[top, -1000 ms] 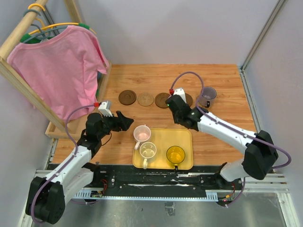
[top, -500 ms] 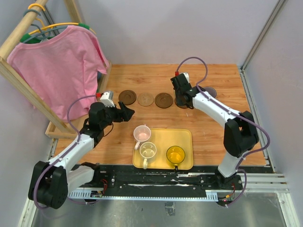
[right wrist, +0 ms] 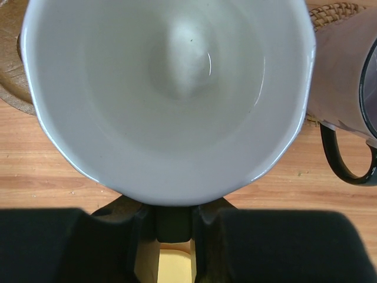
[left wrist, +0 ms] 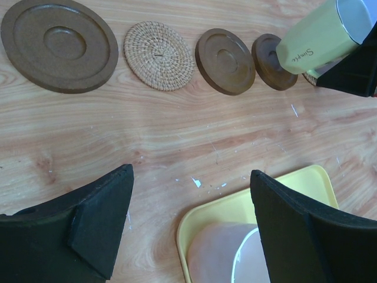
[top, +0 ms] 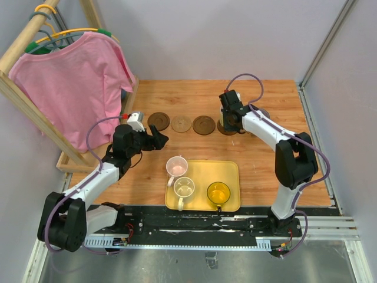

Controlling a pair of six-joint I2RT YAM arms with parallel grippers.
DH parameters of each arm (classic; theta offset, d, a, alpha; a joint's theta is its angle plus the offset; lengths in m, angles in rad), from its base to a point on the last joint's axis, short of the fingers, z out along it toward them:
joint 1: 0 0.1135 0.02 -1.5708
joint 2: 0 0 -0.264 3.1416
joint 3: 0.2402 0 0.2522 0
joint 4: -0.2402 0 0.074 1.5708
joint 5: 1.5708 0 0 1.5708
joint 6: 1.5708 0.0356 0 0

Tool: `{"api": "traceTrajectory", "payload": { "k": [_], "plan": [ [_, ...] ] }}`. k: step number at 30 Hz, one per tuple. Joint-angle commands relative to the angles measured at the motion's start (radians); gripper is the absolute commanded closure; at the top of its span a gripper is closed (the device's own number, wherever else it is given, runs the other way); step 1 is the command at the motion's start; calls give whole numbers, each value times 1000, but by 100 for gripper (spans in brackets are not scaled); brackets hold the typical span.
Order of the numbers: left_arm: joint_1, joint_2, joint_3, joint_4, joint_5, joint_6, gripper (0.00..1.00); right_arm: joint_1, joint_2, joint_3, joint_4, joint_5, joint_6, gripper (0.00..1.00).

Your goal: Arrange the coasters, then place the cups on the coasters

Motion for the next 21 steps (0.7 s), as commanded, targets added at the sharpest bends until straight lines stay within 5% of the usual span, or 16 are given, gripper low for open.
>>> {"api": "traceTrajectory", "payload": {
  "k": [1, 21],
  "plan": [
    [-6, 11, 30, 31, 13, 11, 16, -28, 2, 8, 63, -15, 22, 99],
    [-6, 51, 43, 50, 23, 9, 16, -58, 62, 35, 49, -61, 35, 99]
  ]
}}
